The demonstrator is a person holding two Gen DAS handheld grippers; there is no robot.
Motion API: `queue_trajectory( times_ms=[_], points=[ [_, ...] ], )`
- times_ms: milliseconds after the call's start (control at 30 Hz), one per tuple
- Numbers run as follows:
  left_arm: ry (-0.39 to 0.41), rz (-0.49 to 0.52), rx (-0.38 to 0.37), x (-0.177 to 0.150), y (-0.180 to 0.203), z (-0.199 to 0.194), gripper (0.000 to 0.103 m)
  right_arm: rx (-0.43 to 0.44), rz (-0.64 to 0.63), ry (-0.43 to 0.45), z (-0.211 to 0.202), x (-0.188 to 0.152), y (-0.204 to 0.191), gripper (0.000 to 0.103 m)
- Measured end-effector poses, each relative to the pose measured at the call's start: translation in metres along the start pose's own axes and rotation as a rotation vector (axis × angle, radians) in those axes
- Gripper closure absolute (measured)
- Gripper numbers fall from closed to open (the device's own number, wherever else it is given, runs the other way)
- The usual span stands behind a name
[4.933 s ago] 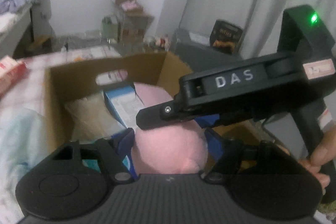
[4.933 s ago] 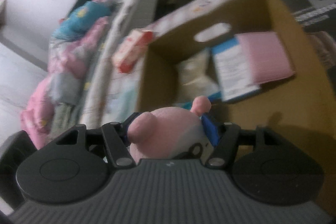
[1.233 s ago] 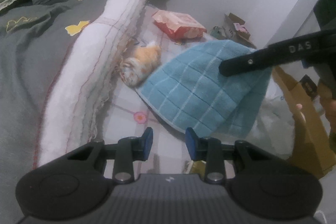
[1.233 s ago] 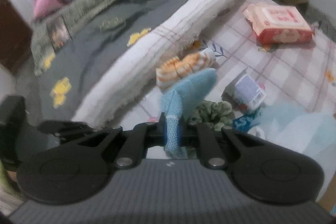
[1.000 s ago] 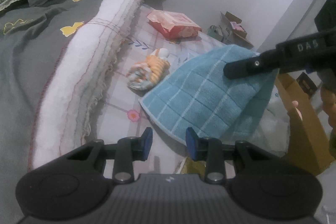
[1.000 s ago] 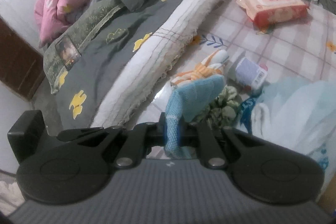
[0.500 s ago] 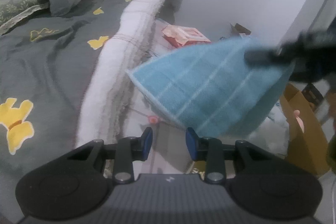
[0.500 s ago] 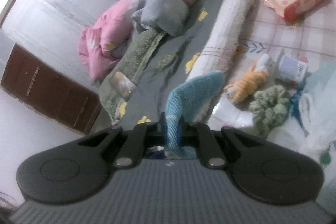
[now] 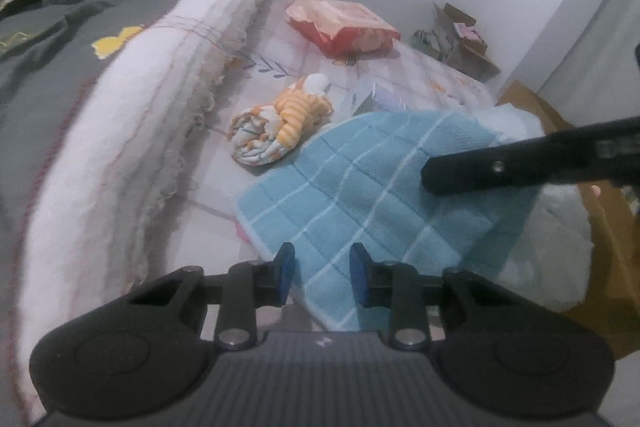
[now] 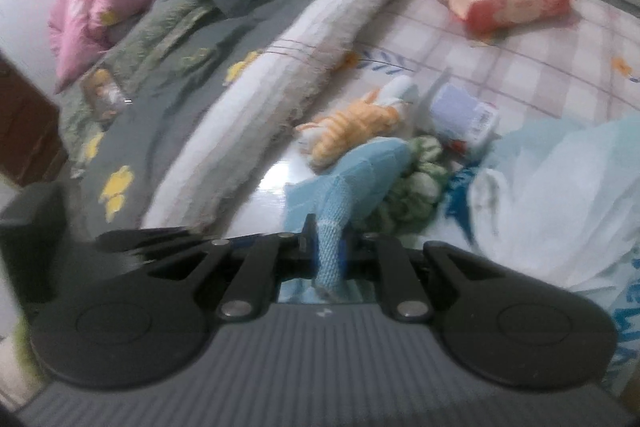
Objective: Organize soft objects
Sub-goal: 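Lift the blue towel by its edge with the right gripper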
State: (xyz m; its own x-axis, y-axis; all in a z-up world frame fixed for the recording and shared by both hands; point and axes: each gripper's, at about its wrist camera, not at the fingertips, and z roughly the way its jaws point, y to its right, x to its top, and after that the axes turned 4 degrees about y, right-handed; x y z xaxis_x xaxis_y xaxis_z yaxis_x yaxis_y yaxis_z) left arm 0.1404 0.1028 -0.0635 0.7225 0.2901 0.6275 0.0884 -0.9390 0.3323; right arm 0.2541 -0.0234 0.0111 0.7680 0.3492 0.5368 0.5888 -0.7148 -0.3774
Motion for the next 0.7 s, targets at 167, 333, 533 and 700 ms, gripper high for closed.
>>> queue_trajectory(
  times_ms=[167,333,533,700],
  points=[
    [-0.024,-0.008,-0.01,-0.002,-0.001,0.01,0.073,0.131,0.05,-0.028,0.009,0.003,-0.003,0.091],
    [-0.045,-0.032,-0.017,-0.003,-0.011,0.013,0.073,0.229,0.151,-0.086,0.033,0.004,0.003,0.089],
    [-0.059,-0.049,-0.018,-0.005,-0.021,-0.004,0.072,0.29,0.26,-0.142,0.058,0.003,0.013,0.079],
    [-0.041,-0.066,-0.01,-0.008,-0.03,-0.03,0.072,0.325,0.322,-0.169,0.071,0.002,0.02,0.058]
  ],
)
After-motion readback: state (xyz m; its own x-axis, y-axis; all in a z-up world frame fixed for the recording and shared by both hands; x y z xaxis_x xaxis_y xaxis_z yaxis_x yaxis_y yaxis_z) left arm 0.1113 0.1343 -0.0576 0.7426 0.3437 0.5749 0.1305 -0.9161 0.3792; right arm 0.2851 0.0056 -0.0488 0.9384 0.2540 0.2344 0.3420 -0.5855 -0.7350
